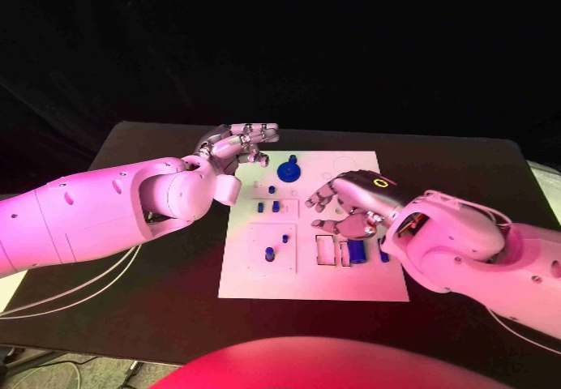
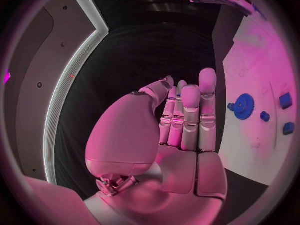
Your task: Assemble the parts on the task board
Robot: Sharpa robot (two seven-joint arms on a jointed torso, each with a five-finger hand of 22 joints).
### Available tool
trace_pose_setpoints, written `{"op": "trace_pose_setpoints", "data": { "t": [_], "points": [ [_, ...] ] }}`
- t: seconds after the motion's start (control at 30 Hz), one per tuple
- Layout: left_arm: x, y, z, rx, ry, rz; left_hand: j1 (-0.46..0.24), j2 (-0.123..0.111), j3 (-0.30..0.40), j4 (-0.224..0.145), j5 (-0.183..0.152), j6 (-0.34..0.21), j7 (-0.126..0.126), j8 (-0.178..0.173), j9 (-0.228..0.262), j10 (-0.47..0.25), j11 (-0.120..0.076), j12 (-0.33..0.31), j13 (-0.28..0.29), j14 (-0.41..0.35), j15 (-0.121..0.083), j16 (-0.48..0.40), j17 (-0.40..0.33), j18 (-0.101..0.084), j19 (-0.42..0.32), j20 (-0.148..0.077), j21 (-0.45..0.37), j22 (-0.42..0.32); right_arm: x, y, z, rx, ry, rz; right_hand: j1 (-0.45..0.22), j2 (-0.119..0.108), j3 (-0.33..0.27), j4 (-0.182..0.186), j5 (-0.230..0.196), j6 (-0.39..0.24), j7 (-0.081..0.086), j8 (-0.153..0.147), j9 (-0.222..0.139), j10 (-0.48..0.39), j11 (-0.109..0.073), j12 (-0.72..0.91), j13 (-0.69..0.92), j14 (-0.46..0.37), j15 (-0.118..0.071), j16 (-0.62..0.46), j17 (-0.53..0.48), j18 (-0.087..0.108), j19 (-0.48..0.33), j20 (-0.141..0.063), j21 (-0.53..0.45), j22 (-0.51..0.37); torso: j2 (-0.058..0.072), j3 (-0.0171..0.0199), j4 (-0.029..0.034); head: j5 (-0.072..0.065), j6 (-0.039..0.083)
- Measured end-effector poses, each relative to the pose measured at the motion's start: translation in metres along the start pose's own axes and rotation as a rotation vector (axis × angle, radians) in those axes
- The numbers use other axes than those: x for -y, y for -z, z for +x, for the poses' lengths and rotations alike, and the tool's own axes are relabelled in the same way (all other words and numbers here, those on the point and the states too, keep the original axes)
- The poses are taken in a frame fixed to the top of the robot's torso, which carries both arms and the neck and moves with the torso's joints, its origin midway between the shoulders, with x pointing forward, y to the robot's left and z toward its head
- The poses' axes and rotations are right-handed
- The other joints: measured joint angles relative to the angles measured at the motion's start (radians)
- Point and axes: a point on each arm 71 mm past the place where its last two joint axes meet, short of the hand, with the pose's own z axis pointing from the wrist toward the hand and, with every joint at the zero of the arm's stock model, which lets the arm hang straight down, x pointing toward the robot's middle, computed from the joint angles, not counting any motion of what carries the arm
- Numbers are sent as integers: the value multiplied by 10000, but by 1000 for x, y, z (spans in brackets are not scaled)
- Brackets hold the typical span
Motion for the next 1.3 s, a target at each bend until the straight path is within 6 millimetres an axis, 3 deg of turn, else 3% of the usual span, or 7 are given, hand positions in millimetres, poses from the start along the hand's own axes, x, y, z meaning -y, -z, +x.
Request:
{"op": "trace_pose_setpoints", "data": {
  "t": [0.13,0.23,0.37,0.47,0.6,0.93,1.3],
  "points": [
    [0,1,-1,18,-5,0,44,44,0,0,0,-37,35,0,0,0,0,0,0,-33,32,0,-55,0,0,0,-65,-27,33,23,-17,84,-429,1486,-523,-173,-412,505,346,246,-212,125,30,1170,-233,578,474,3,-288,632,537,-88,364,-223,703,1043,-27,-31,-58,-197,60],
    [1,2,-1,13,-3,-3,44,44,0,0,0,-37,35,0,0,0,0,0,-1,-33,33,0,-55,0,0,0,-66,-27,51,41,-16,-86,-795,2655,-764,-302,-839,742,573,399,-373,244,60,2270,-553,1500,1237,0,-470,779,546,-161,514,-373,968,1437,-46,-44,-121,-314,113],
    [1,2,-1,5,0,-4,42,43,0,0,0,-37,35,0,0,0,0,0,-1,-33,33,0,-55,0,0,0,-66,-26,63,56,-9,-415,-1148,3813,-929,-191,-1770,1268,1380,397,-583,463,151,2497,-784,6299,6543,-15,-698,1015,545,-286,596,-499,1258,1857,-61,-38,-219,-445,155],
    [0,2,0,-6,1,-5,42,42,0,0,0,-37,35,0,0,0,0,0,-1,-32,33,0,-55,0,0,0,-66,-27,68,63,-3,-710,-1257,4467,-745,52,-2558,1675,1526,362,-586,659,273,2078,-735,8293,9034,-17,-698,1214,545,-314,620,-523,1434,2130,-64,-35,-248,-528,175],
    [0,1,0,-7,1,-9,42,42,0,0,0,-37,35,0,0,0,0,0,-1,-32,33,0,-55,0,0,0,-65,-26,70,67,8,-1113,-1337,5059,-657,141,-2984,1929,1525,360,-584,675,329,2084,-699,9185,10176,7,-673,1353,544,-315,632,-534,1519,2313,-64,-44,-260,-595,207],
    [-2,1,-1,19,5,-40,42,42,0,0,0,-37,35,0,0,0,0,0,-2,-31,34,0,-54,0,0,0,-65,-26,62,56,32,-1665,-1571,5321,-776,231,-3913,2583,1703,148,-511,836,443,2157,-595,10000,11320,17,-583,1560,543,-314,671,-494,1603,2491,-62,-46,-249,-614,197],
    [-2,1,-1,26,4,-43,41,42,-13,13,0,-36,35,0,0,0,0,2,0,-31,35,0,-53,0,0,0,-65,-25,58,48,52,-2100,-1641,5328,-910,365,-4221,2625,1702,148,-511,1057,546,2294,-644,10421,11857,18,-583,1664,541,-314,670,-494,1719,2711,-63,-45,-252,-562,153]
  ]
}}
